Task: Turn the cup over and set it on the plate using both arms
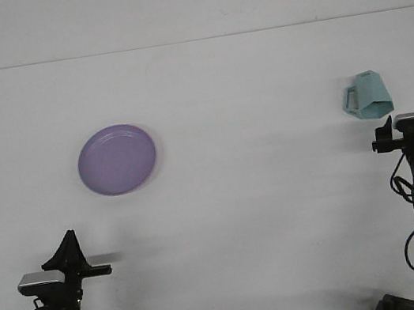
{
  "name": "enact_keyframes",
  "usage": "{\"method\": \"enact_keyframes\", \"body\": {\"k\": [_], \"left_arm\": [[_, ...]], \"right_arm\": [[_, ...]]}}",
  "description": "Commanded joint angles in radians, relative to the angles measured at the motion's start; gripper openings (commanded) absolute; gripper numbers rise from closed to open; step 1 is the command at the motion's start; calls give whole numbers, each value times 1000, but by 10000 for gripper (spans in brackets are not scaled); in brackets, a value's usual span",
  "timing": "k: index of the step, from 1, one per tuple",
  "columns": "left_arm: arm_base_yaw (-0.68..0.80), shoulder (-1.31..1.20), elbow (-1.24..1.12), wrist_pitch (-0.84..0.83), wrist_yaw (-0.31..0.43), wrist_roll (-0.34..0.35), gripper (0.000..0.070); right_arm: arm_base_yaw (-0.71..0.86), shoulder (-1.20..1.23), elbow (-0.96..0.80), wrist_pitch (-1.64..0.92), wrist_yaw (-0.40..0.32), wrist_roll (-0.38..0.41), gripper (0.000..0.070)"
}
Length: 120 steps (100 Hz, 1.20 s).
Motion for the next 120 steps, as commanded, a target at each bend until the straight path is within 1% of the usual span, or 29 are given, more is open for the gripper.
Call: {"method": "enact_keyframes", "body": {"k": [1, 8, 18, 24, 36, 47, 61, 76, 94, 105, 113, 116, 120], "left_arm": [[0, 0, -20, 9, -3, -2, 15], [0, 0, -20, 9, -3, -2, 15], [0, 0, -20, 8, -3, -2, 15], [0, 0, -20, 8, -3, -2, 15], [0, 0, -20, 8, -3, -2, 15], [0, 0, -20, 8, -3, -2, 15], [0, 0, -20, 9, -3, -2, 16], [0, 0, -20, 8, -3, -2, 15], [0, 0, -20, 9, -3, -1, 15], [0, 0, -20, 8, -3, -1, 15], [0, 0, -20, 8, -3, -1, 15], [0, 0, -20, 7, -3, -1, 16], [0, 0, -20, 7, -3, -1, 15]], "right_arm": [[-17, 61, 4, 59, -30, -42, 628], [-31, 126, 4, 126, -61, -64, 628], [-45, 217, 4, 228, -66, -91, 628], [-50, 270, 6, 301, -87, -107, 628], [-55, 357, 26, 386, -109, -130, 628], [-55, 432, 79, 392, -111, -132, 621], [-55, 517, 167, 387, -140, -132, 621], [-54, 589, 249, 379, -149, -167, 621], [-54, 663, 342, 347, -199, -208, 616], [-54, 707, 404, 319, -244, -229, 613], [-54, 729, 441, 293, -253, -229, 573], [-53, 735, 451, 287, -259, -229, 534], [-53, 737, 460, 283, -270, -229, 458]]}}
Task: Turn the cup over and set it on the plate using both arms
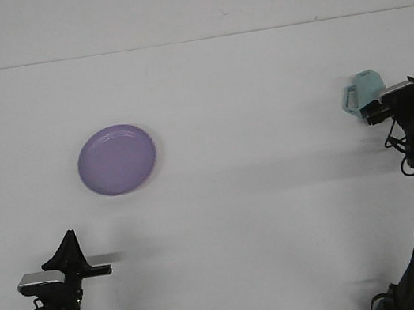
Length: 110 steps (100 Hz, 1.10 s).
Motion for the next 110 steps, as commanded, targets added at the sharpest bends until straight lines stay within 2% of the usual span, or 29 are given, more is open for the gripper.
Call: {"method": "enact_keyframes", "body": {"k": [1, 10, 24, 27, 41, 55, 72, 86, 110], "left_arm": [[0, 0, -20, 7, -3, -1, 15], [0, 0, -20, 2, -3, -1, 15], [0, 0, -20, -10, -3, -1, 15], [0, 0, -20, -13, -3, -1, 16], [0, 0, -20, -16, -3, -1, 15], [0, 0, -20, -12, -3, -1, 16], [0, 0, -19, -12, -3, -2, 15], [0, 0, -17, 9, -3, -2, 15], [0, 0, -14, 77, -3, -2, 15]], "right_arm": [[-5, 26, 26, 1, -14, -12, 435], [-5, 26, 32, 4, -21, -15, 258], [-5, 26, 32, 3, -39, -13, 35], [-5, 26, 32, 4, -39, -12, 5], [2, 26, 32, 4, -39, -5, 5], [7, 19, 32, 2, -39, 70, 5], [35, -58, 32, -73, -37, 107, 5], [59, -164, 32, -159, -35, 182, 5], [131, -419, 32, -483, -34, 335, 5]]}}
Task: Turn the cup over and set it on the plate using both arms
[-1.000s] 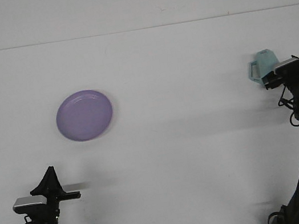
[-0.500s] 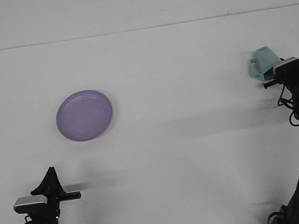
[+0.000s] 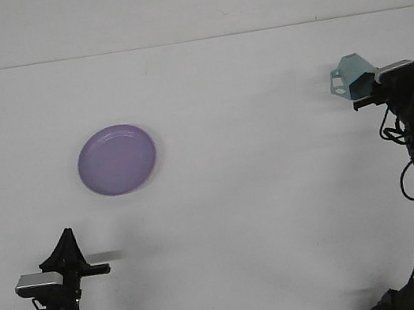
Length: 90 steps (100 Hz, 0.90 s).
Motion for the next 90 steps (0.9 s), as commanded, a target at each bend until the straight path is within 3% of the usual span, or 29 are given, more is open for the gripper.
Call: {"method": "enact_keyframes", "body": {"k": [1, 34, 67, 90], "left_arm": [[0, 0, -14, 17, -3, -2, 15], [0, 0, -11, 32, -3, -5, 15], [0, 0, -11, 32, -3, -25, 15], [0, 0, -11, 32, -3, -25, 15]], "right_arm": [[16, -58, 21, -82, -1, 91, 5], [212, -434, 23, -574, 57, 285, 5], [496, -457, 208, -1181, 62, 240, 5], [700, -300, 301, -1406, 187, 201, 4]]}}
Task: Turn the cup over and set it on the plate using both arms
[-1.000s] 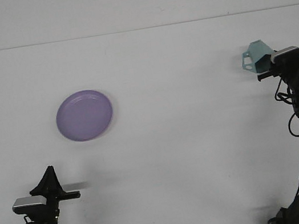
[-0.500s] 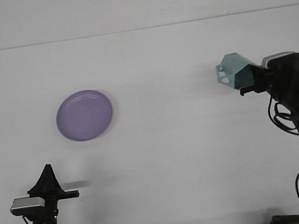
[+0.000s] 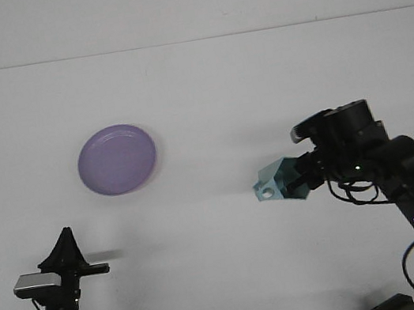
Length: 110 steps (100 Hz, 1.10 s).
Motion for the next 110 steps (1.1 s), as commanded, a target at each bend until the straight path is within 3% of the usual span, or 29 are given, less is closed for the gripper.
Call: {"method": "enact_keyframes", "body": {"k": [1, 22, 64, 69, 78, 82, 93, 110], "left_arm": [[0, 0, -11, 12, -3, -3, 15], [0, 0, -11, 12, -3, -3, 16], [0, 0, -11, 11, -3, -3, 15], [0, 0, -11, 11, -3, -3, 16], [0, 0, -11, 11, -3, -3, 15], [0, 0, -11, 11, -3, -7, 15], [0, 0, -11, 13, -2, -14, 16], [0, 0, -11, 50, -2, -166, 12]], "right_arm": [[41, 64, 22, -38, 23, -32, 4], [134, 239, 29, -81, 101, -74, 4], [135, 387, 29, -79, 115, -123, 10], [135, 386, 29, -80, 111, -125, 51], [133, 384, 30, -84, 109, -127, 266], [130, 382, 34, -86, 109, -134, 318], [110, 352, 58, -96, 88, -152, 326], [64, 230, 89, -55, 61, -150, 326]]}}
